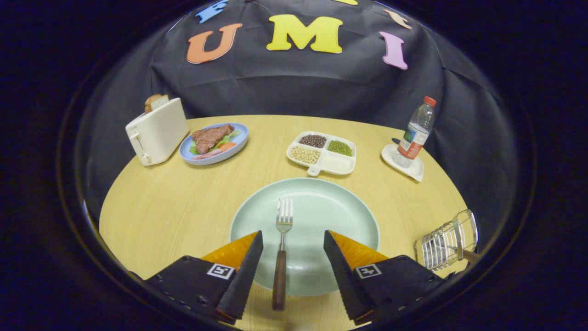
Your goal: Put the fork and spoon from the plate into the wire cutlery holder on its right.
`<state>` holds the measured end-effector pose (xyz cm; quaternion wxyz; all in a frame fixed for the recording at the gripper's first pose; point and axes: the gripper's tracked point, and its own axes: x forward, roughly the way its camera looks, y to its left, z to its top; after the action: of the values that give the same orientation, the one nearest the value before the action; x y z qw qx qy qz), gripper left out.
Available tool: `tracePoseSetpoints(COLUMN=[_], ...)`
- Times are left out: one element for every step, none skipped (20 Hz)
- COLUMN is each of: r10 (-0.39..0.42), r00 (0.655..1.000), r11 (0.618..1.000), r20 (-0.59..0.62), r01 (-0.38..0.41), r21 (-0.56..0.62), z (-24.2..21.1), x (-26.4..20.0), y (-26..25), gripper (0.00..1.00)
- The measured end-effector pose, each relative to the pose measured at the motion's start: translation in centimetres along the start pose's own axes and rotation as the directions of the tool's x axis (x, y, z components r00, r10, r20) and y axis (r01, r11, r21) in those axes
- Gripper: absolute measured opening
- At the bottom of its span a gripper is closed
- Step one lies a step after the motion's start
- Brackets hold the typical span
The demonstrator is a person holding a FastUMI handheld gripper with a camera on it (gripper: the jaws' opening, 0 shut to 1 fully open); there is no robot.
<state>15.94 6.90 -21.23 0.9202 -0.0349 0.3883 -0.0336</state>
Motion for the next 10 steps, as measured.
tracePoseSetpoints(r10=[0.007,0.012,0.023,0.026,0.025,0.029,0.034,0.041,0.054,0.05], r00=[1.0,0.999,0.998,0.996,0.994,0.993,0.991,0.99,0.988,0.987], r11=[1.0,1.0,1.0,0.999,0.999,0.999,0.999,0.998,0.997,0.998], r20=[-0.02,-0.039,-0.06,-0.081,-0.103,-0.116,-0.127,-0.138,-0.146,-0.156], r01=[-0.007,-0.011,-0.022,-0.024,-0.022,-0.024,-0.028,-0.034,-0.047,-0.044], r21=[0.007,0.014,0.02,0.026,0.031,0.038,0.046,0.051,0.053,0.043], z=[-0.4,-0.8,-1.1,-1.5,-1.8,-2.1,-2.0,-2.2,-2.2,-2.3], x=[0.5,0.8,1.3,1.5,1.7,1.9,1.9,2.0,2.1,2.2], y=[0.2,0.3,0.5,0.7,0.7,0.8,0.9,1.1,1.5,1.5], gripper=[0.75,0.72,0.69,0.66,0.63,0.6,0.57,0.54,0.51,0.47])
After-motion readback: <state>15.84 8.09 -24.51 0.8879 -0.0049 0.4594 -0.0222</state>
